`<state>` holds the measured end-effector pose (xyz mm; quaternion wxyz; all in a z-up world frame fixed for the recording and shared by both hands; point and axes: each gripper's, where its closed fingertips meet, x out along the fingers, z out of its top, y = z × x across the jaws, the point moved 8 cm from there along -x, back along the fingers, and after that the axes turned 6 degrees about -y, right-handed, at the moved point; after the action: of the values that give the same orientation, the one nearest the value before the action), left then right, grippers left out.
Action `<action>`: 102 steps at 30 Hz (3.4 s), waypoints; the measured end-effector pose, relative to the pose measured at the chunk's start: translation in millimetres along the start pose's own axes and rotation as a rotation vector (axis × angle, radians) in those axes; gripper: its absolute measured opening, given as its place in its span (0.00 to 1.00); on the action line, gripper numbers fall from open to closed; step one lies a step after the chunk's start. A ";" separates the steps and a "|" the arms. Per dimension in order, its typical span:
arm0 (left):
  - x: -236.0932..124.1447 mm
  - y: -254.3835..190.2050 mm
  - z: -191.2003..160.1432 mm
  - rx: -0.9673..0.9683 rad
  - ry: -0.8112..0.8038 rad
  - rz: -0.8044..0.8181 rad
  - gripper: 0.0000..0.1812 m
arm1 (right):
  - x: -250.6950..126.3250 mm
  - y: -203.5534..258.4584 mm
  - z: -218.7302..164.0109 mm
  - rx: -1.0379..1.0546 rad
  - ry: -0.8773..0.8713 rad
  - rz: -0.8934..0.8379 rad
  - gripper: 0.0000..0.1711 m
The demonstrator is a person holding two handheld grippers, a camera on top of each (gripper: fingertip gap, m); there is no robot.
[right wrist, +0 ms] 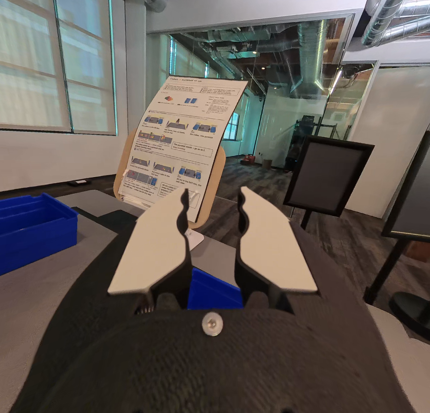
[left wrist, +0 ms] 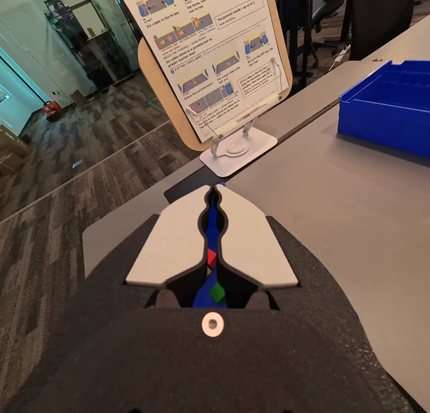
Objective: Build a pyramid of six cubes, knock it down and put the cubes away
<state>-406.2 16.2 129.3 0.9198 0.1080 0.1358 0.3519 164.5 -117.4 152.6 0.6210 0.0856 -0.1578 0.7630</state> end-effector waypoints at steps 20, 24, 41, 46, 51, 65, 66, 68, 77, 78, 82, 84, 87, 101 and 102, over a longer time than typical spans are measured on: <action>37.2 12.7 -96.6 0.067 0.585 -0.104 0.00 | -17.7 -1.1 10.8 -0.009 -0.126 0.006 0.00; 48.3 7.4 -108.1 0.040 0.622 -0.189 0.03 | -11.8 -2.6 1.8 0.032 -0.080 0.026 0.01; 95.2 -26.8 -172.8 0.204 0.859 -0.424 0.24 | 18.0 21.0 -31.5 0.006 0.131 0.165 0.02; 98.4 -22.1 -185.8 0.215 0.884 -0.405 0.23 | 22.0 23.6 -38.8 0.001 0.168 0.186 0.02; 101.8 -23.9 -188.9 0.261 0.865 -0.410 0.18 | 26.7 27.1 -48.0 0.005 0.214 0.210 0.03; 59.5 -5.6 -74.3 0.312 0.445 -0.080 0.15 | 50.4 85.6 -59.4 0.029 0.295 0.411 0.05; 54.8 -12.5 -57.5 0.313 0.351 -0.090 0.15 | 53.6 97.9 -59.5 0.078 0.298 0.469 0.07; 48.2 -32.7 -24.9 0.325 0.148 -0.141 0.15 | 59.8 125.2 -60.2 0.198 0.298 0.594 0.11; 48.8 -146.5 47.6 0.340 -0.318 -0.522 0.15 | 72.3 237.3 -72.4 0.921 0.367 1.089 0.31; 50.2 -154.8 49.4 0.342 -0.328 -0.545 0.15 | 71.8 243.5 -73.3 0.962 0.369 1.118 0.31; 56.3 -173.7 49.6 0.384 -0.324 -0.560 0.15 | 69.5 254.9 -69.6 1.086 0.329 1.196 0.31; 56.6 -179.3 49.9 0.367 -0.333 -0.602 0.15 | 70.0 255.5 -69.7 1.113 0.317 1.185 0.31; 58.9 -181.1 48.6 0.383 -0.318 -0.592 0.15 | 71.0 254.2 -70.5 1.161 0.298 1.188 0.30; 54.7 -173.5 47.5 0.398 -0.296 -0.581 0.15 | 73.2 243.1 -72.7 1.084 0.316 1.133 0.30; 55.5 -174.1 46.9 0.399 -0.288 -0.582 0.15 | 73.8 240.8 -73.0 1.064 0.326 1.120 0.30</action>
<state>-243.6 -78.0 112.6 0.9519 0.2901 0.0958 0.0239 -81.2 -67.2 75.9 0.0353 0.1658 0.3017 0.9382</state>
